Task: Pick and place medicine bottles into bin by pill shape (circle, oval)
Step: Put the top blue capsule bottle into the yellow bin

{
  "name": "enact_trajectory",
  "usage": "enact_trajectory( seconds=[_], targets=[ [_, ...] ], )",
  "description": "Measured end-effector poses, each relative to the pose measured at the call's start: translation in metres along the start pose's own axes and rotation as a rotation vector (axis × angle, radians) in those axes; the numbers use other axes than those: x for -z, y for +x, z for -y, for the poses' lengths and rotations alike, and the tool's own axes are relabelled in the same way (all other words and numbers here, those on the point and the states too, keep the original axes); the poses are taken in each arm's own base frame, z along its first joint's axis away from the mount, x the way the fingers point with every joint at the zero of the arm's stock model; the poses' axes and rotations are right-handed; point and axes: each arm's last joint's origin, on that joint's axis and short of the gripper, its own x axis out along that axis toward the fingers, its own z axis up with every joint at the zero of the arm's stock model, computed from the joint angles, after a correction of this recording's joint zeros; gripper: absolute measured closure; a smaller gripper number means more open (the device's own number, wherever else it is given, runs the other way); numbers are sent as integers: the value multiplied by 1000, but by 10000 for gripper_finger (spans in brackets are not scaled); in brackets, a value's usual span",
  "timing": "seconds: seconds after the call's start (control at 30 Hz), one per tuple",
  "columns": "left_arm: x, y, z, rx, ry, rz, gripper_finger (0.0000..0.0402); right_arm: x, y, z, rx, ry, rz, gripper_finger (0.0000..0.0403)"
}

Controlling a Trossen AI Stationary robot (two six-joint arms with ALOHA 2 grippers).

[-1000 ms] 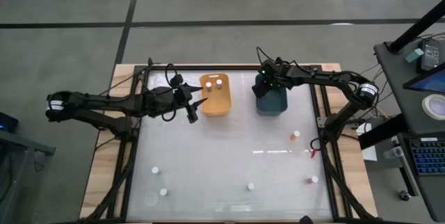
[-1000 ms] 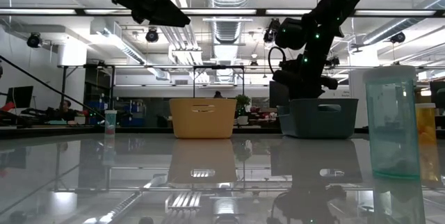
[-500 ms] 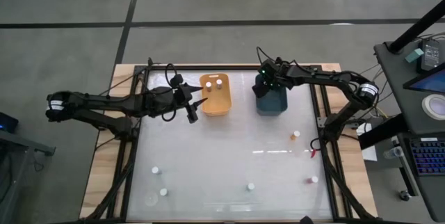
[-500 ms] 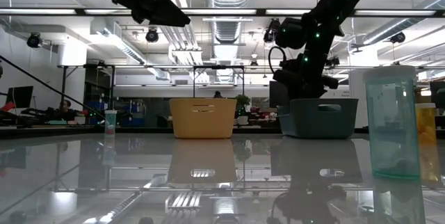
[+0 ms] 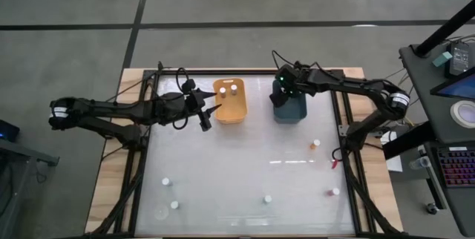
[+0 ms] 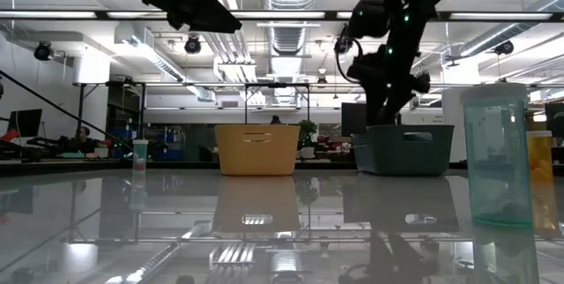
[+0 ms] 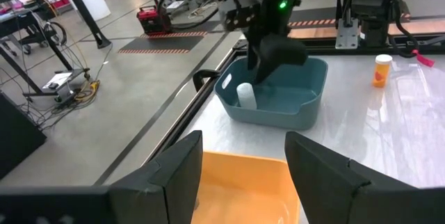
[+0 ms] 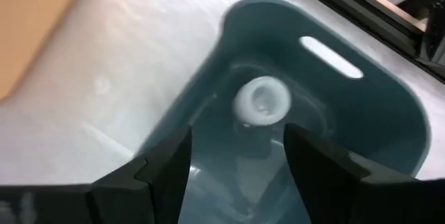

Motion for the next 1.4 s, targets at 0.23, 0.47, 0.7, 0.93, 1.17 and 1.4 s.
enact_trajectory(
  seconds=[0.23, 0.47, 0.7, 0.93, 1.17, 1.4],
  targets=[
    [0, 0, 0, 0, -1, 2, 212, 14, -30, -24, -83, -78, 61, 184],
    [-1, 0, 0, 0, -5, 7, 212, 33, -56, -51, -179, -182, 108, 184],
    [-1, 0, 0, -1, -13, 8, 212, 52, -68, -75, -259, -284, 135, 184],
    [-1, 0, 0, 0, -37, 7, 212, 69, -75, -99, -350, -390, 194, 184],
    [0, 0, 0, 0, -66, 3, 212, 85, -78, -114, -422, -488, 251, 184],
    [3, 0, 1, 2, -115, -3, 212, 96, -79, -119, -458, -577, 295, 184]
  ],
)
